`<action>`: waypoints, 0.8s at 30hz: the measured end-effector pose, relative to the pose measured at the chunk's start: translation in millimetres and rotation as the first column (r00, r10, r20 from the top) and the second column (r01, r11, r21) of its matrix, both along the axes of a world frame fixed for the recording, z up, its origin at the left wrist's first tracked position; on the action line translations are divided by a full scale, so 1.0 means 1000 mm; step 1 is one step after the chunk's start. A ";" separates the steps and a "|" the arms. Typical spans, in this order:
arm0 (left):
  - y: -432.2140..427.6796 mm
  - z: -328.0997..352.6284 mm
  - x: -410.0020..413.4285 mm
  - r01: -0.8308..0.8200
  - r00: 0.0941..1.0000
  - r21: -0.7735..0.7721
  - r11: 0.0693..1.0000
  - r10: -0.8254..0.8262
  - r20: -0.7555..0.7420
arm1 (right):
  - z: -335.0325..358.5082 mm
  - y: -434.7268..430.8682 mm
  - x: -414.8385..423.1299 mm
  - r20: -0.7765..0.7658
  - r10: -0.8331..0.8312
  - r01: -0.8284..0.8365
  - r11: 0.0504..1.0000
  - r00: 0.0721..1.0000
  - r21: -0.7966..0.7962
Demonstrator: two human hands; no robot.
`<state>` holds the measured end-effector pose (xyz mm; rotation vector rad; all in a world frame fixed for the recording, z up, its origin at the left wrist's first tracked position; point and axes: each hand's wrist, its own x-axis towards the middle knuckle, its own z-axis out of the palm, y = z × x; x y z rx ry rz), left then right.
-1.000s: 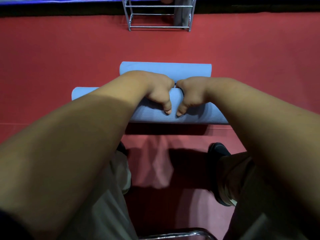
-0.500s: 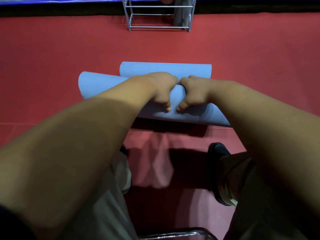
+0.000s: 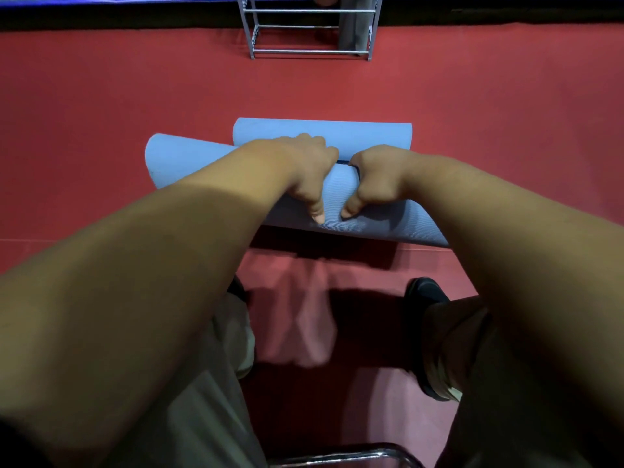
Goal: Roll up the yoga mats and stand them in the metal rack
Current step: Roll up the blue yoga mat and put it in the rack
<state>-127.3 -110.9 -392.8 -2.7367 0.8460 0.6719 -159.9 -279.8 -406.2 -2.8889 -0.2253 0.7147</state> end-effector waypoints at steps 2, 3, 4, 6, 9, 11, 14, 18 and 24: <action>-0.002 0.000 -0.002 0.014 0.999 -0.014 1.000 -0.013 0.033 | -0.001 -0.001 0.000 -0.010 -0.008 0.008 1.000 1.000 0.007; -0.003 0.001 -0.002 0.008 0.999 -0.038 0.999 -0.007 0.033 | -0.002 -0.001 0.000 -0.012 -0.011 0.011 1.000 1.000 0.012; -0.003 0.002 -0.001 0.000 1.000 -0.065 0.998 0.002 0.027 | -0.003 -0.002 0.000 -0.012 -0.013 0.014 1.000 1.000 0.019; 0.000 0.003 0.003 -0.014 1.000 -0.100 0.995 0.015 0.005 | -0.004 -0.003 -0.001 0.000 -0.012 0.012 0.999 1.000 0.032; 0.003 0.002 0.007 -0.048 0.998 -0.096 0.994 0.044 -0.043 | -0.004 -0.002 -0.002 0.030 0.014 -0.013 1.000 0.999 -0.019; 0.004 0.000 0.008 -0.076 0.996 -0.089 0.993 0.070 -0.061 | -0.002 -0.002 -0.001 0.036 0.023 -0.023 1.000 0.999 -0.010; 0.005 -0.002 0.010 -0.091 0.994 -0.064 0.994 0.087 -0.062 | 0.001 -0.002 0.001 0.049 0.011 -0.011 1.000 0.999 -0.001; 0.003 -0.002 0.004 -0.001 0.999 0.027 1.000 0.000 0.033 | 0.001 -0.004 0.001 0.047 -0.030 0.029 0.999 0.998 0.026; 0.003 0.003 0.004 -0.025 0.998 -0.058 0.998 0.028 0.060 | -0.004 -0.002 0.003 0.027 -0.028 0.027 0.999 0.999 0.045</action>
